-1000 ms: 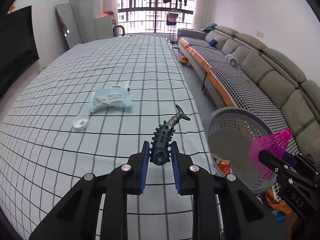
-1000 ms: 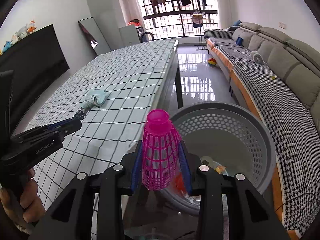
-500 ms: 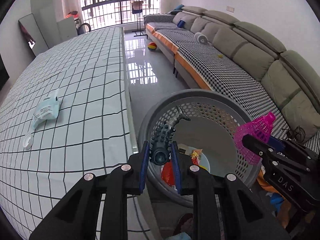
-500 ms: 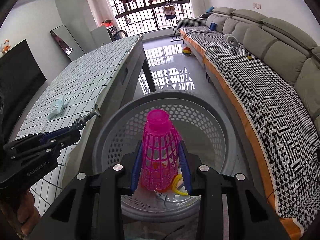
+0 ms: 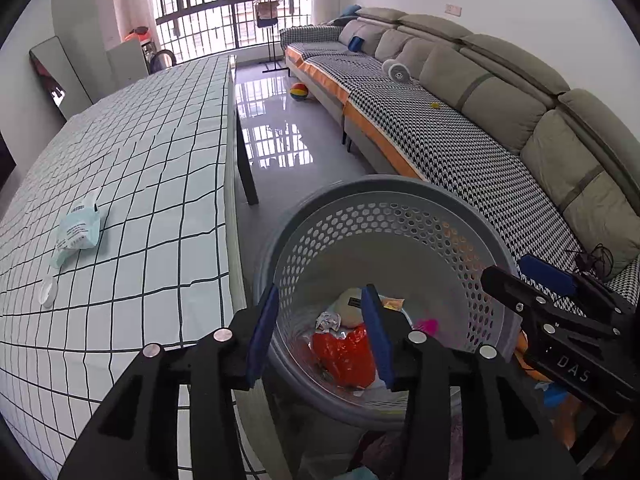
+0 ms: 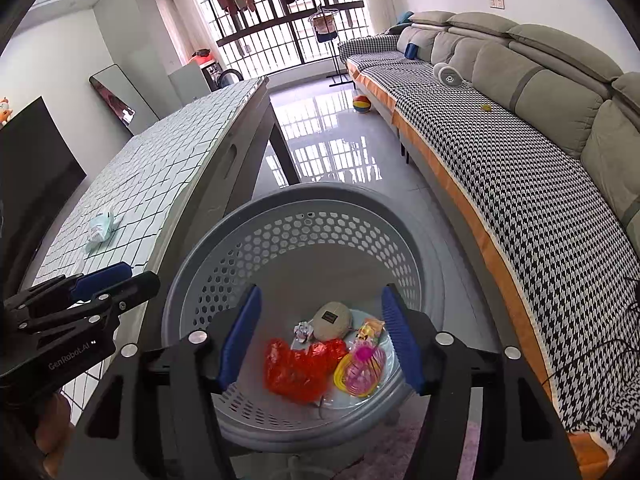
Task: Collect trash
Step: 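Carry the shuttlecock and grey toy over the basket and open both grippers, then move both grippers back over the table toward the white bottle cap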
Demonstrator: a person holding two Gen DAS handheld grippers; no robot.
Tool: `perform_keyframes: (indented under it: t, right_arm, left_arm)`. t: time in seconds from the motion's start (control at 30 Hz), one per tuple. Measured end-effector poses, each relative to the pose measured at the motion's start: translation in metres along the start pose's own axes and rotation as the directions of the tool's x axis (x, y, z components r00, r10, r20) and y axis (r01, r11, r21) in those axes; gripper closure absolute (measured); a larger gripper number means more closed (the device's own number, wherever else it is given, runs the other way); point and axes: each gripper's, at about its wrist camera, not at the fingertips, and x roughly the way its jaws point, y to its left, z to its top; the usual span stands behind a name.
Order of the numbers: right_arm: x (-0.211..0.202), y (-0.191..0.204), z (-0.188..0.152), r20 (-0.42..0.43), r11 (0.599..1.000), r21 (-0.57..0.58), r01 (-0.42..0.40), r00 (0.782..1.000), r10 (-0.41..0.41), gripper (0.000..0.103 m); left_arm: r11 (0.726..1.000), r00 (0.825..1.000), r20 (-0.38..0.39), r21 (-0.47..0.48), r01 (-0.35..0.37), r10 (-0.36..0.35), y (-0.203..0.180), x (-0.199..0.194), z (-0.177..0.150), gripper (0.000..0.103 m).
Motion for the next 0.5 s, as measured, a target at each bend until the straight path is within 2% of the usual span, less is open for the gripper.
perform_keyframes:
  t: [0.07, 0.2, 0.33, 0.5]
  right_arm:
    - [0.0, 0.001, -0.001, -0.002, 1.0, 0.0, 0.002, 1.0, -0.002, 0.041]
    - [-0.001, 0.004, -0.002, -0.006, 1.0, 0.002, -0.004, 1.0, 0.004, 0.037]
    - [-0.004, 0.012, -0.003, -0.001, 1.0, -0.003, -0.018, 1.0, 0.018, 0.035]
    - [-0.006, 0.025, -0.004, 0.007, 0.999, -0.021, -0.036, 0.999, 0.036, 0.033]
  left_arm:
    - [1.0, 1.0, 0.008, -0.01, -0.005, 0.005, 0.003, -0.002, -0.001, 0.048]
    - [1.0, 1.0, 0.026, -0.027, -0.015, 0.016, 0.008, -0.009, -0.003, 0.042]
    - [0.998, 0.998, 0.041, -0.052, -0.037, 0.039, 0.016, -0.016, -0.006, 0.025]
    - [0.994, 0.997, 0.049, -0.094, -0.062, 0.066, 0.034, -0.023, -0.01, 0.022]
